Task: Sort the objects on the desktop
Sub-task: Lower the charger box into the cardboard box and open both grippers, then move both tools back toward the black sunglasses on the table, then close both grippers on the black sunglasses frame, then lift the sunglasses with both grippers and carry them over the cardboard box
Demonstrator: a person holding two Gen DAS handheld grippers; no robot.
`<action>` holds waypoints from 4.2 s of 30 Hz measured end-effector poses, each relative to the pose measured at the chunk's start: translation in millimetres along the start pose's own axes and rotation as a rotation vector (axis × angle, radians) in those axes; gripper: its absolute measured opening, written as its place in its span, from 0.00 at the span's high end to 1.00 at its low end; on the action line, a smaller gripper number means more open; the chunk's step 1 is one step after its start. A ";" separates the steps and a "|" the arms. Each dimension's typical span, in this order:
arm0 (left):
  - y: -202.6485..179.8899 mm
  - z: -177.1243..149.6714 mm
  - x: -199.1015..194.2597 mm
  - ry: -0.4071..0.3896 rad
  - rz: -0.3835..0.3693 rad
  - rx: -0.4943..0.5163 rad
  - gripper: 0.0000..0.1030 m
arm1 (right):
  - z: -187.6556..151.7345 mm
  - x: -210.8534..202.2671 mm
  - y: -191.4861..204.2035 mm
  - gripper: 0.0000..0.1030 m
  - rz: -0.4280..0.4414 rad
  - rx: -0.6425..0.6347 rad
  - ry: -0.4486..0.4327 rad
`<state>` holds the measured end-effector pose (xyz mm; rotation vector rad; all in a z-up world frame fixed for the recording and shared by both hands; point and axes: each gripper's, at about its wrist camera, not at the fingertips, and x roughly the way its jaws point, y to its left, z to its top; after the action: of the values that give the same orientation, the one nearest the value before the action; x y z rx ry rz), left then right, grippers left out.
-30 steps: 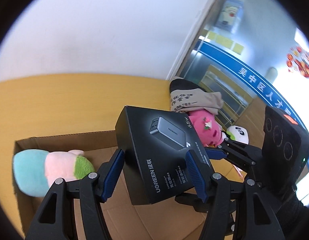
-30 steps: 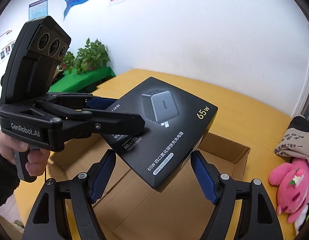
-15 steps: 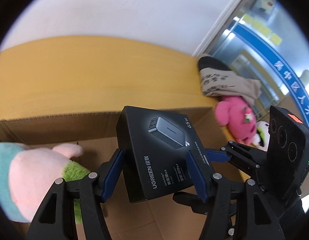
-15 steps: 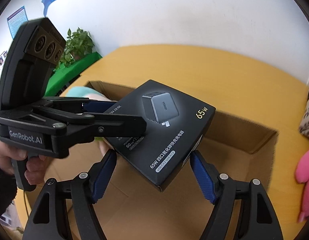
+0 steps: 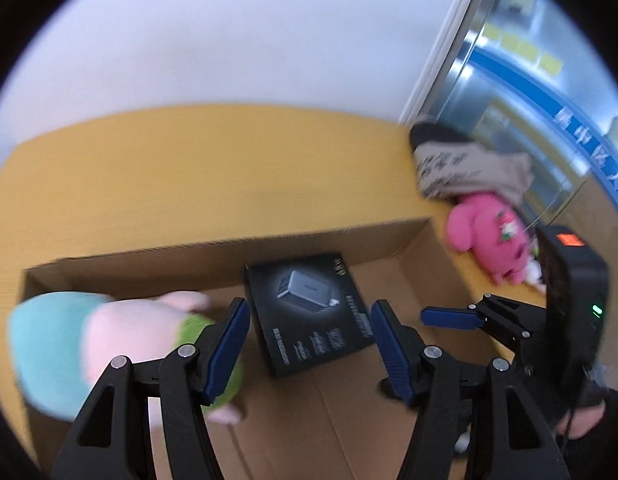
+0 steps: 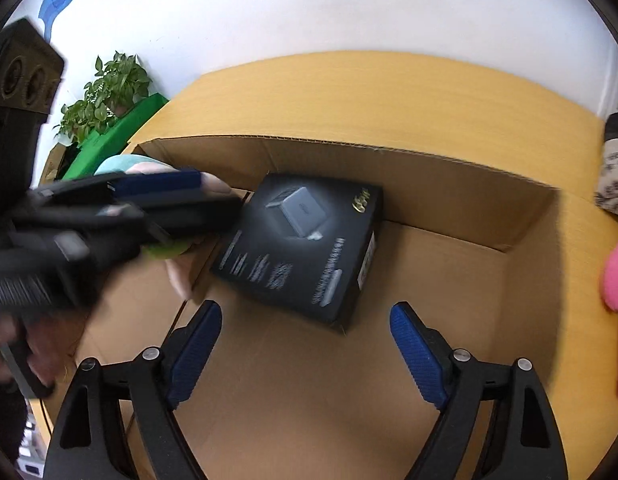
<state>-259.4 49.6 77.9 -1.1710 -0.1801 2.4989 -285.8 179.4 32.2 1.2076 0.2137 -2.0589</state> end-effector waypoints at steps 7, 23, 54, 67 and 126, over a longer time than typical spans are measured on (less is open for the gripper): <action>-12.9 -45.9 -157.1 -0.224 0.037 0.093 0.29 | -34.0 -130.7 36.5 0.09 -0.002 -0.061 -0.194; -38.0 -172.9 -287.7 -0.232 0.103 0.105 0.32 | -158.8 -220.5 128.6 0.16 -0.058 -0.130 -0.211; -0.1 -325.7 -248.8 -0.056 -0.033 -0.163 0.20 | -270.8 -136.7 253.8 0.12 0.254 -0.099 -0.057; 21.9 -363.3 -184.6 0.146 -0.096 -0.272 0.40 | -303.5 -27.0 320.0 0.53 0.346 -0.181 0.175; -23.9 -146.7 -224.1 -0.089 -0.096 -0.043 0.93 | -131.9 -122.9 253.5 0.90 0.343 -0.098 -0.219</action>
<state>-10.0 -20.8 149.7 -1.0423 -0.3082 2.4756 8.9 121.1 112.8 0.8819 0.0010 -1.8376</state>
